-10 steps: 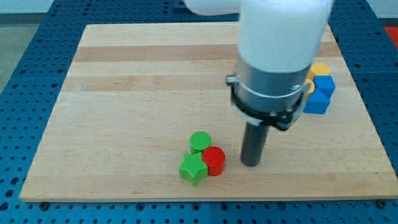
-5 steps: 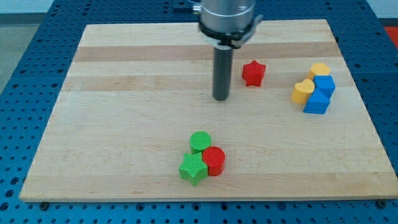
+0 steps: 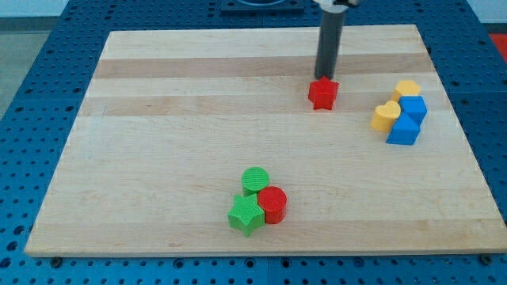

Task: Move the red star closer to the green circle

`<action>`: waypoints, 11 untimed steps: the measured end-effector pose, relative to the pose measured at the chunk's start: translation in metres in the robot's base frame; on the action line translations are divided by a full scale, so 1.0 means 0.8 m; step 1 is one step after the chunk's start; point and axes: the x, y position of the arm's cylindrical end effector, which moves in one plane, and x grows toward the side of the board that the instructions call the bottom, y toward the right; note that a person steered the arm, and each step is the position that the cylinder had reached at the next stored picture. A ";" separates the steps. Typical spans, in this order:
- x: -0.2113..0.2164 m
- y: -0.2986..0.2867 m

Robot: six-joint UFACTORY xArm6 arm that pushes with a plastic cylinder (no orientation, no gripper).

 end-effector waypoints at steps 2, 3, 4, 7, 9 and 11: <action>0.026 0.000; 0.049 -0.009; 0.074 -0.023; 0.110 -0.090; 0.162 -0.094; 0.198 -0.098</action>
